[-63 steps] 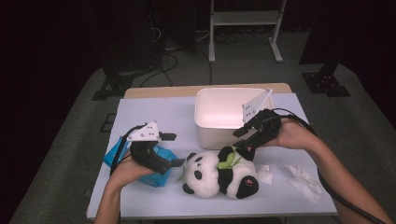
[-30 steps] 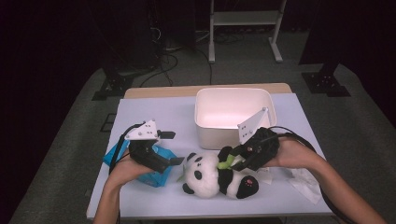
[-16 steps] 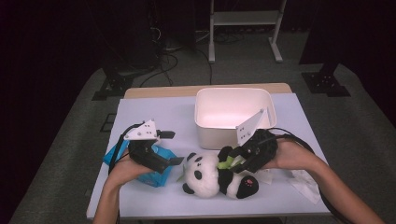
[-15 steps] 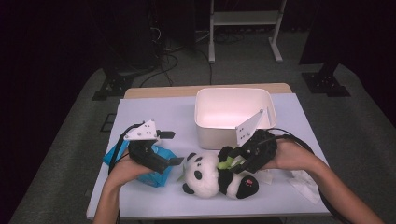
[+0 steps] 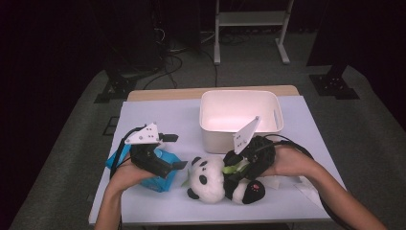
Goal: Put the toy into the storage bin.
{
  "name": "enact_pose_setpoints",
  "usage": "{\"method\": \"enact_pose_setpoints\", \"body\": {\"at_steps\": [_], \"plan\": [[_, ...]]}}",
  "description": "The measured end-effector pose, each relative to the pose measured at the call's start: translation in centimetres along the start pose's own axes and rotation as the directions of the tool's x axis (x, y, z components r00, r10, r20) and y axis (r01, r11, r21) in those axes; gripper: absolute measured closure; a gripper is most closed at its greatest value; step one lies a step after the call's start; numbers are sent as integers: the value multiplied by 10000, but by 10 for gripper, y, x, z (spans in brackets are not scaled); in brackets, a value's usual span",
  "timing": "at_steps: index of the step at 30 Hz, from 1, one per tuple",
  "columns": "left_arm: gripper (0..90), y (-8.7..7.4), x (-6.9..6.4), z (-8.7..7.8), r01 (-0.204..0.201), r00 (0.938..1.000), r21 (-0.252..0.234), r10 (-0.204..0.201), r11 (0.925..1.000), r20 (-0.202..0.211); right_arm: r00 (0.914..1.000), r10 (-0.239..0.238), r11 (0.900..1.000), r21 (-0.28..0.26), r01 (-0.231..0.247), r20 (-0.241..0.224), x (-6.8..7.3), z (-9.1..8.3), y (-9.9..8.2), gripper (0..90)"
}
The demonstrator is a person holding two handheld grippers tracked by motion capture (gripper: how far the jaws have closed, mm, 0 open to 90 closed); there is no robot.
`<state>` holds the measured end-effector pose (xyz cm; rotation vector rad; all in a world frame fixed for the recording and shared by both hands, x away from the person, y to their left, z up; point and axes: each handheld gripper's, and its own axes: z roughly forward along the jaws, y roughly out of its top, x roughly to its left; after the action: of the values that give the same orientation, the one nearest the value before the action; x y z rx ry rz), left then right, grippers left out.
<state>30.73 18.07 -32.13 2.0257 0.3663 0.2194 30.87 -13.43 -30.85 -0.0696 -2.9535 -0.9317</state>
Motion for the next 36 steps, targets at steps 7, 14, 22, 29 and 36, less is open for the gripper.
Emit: {"method": "enact_pose_setpoints", "body": {"at_steps": [7,14,22,29,36], "plan": [[86,0,0,1,-4,10000,42,4,10000,36,10000,34,9998,220,-34,22,0,5,2,479],[86,0,0,1,7,10000,42,-7,10000,10,10000,76,9996,272,-77,54,-1,9,2,500],[86,-1,2,2,22,10000,136,-21,9999,-9,9999,-52,9996,292,48,147,-4,13,5,579],[86,-1,2,1,51,10000,125,-51,9999,-36,9995,-96,9994,325,87,305,-5,13,5,632],[86,-2,3,2,54,10000,139,-53,9999,-26,9984,-177,9994,323,160,532,-5,10,6,701]]}}
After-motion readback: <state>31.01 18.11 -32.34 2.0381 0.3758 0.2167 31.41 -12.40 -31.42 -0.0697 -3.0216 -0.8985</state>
